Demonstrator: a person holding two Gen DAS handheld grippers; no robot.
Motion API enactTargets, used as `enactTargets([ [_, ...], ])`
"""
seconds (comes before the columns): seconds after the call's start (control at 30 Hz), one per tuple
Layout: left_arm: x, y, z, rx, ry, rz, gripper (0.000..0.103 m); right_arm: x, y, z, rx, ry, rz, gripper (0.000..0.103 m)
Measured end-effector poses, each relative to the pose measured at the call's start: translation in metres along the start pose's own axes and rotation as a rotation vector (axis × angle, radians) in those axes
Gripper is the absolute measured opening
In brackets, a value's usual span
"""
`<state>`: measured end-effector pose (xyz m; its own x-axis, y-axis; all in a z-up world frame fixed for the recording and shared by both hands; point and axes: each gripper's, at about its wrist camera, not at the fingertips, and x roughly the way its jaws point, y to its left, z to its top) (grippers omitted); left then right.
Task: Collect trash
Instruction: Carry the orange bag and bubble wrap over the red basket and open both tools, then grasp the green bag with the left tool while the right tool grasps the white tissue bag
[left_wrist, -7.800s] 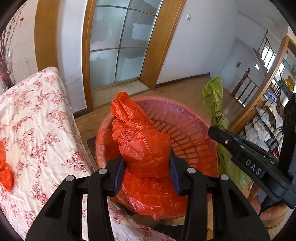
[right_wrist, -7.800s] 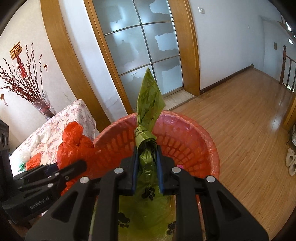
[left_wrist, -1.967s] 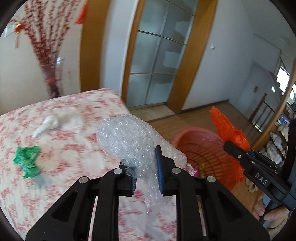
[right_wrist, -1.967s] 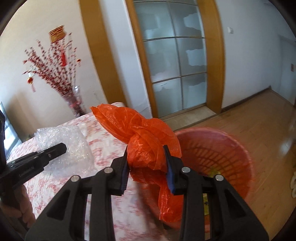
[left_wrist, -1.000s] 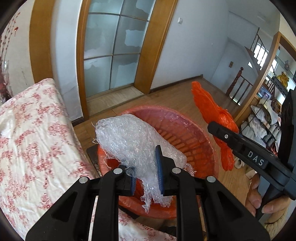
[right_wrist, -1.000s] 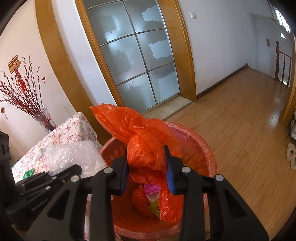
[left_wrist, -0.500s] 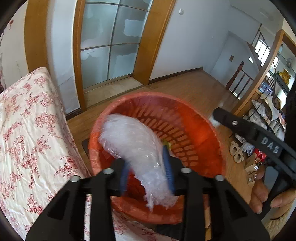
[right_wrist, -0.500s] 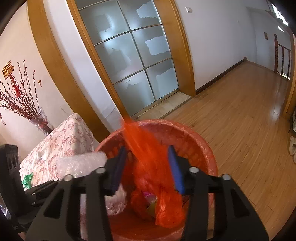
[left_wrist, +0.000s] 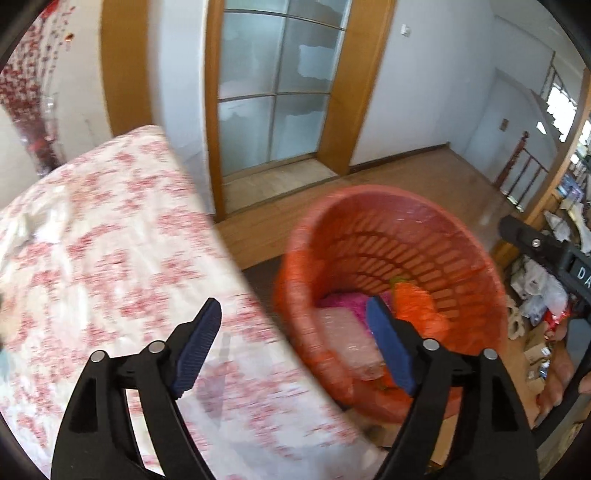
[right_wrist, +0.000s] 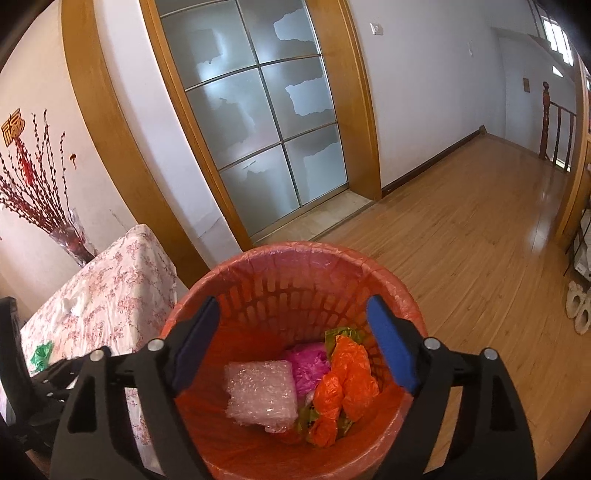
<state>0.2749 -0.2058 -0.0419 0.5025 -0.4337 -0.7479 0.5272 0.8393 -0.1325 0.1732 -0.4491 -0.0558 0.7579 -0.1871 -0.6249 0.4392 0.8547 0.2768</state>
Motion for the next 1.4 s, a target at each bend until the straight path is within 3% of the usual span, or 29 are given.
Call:
enactTargets([
  [0.27,-0.038,0.077,-0.014,-0.088,-0.049,0.181,0.088,0.005,0.033,-0.006,-0.075,0.011,0.000,0.098],
  [0.47,-0.078,0.152,-0.027,-0.187,-0.102,0.378,0.088,0.007,0.071,-0.013,-0.161,-0.010,-0.036,0.099],
  [0.67,-0.111,0.228,-0.039,-0.351,-0.137,0.518,0.088,0.009,0.107,-0.020,-0.234,-0.021,-0.026,0.099],
  [0.83,-0.108,0.270,-0.052,-0.496,-0.112,0.496,0.088,0.009,0.134,-0.028,-0.272,-0.004,0.024,0.099],
  [1.03,-0.085,0.298,-0.056,-0.616,-0.057,0.404,0.073,0.011,0.162,-0.038,-0.324,0.015,0.054,0.099],
  [1.1,-0.081,0.298,-0.054,-0.608,-0.058,0.409,0.066,0.011,0.172,-0.040,-0.343,0.020,0.065,0.099],
  [1.2,-0.080,0.294,-0.053,-0.582,-0.047,0.395,0.042,0.012,0.186,-0.043,-0.365,0.027,0.084,0.099],
  [1.33,-0.085,0.300,-0.061,-0.567,-0.046,0.384,0.031,0.016,0.211,-0.048,-0.392,0.051,0.137,0.099],
  [1.4,-0.091,0.306,-0.067,-0.566,-0.047,0.397,0.030,0.020,0.230,-0.050,-0.416,0.067,0.177,0.099],
])
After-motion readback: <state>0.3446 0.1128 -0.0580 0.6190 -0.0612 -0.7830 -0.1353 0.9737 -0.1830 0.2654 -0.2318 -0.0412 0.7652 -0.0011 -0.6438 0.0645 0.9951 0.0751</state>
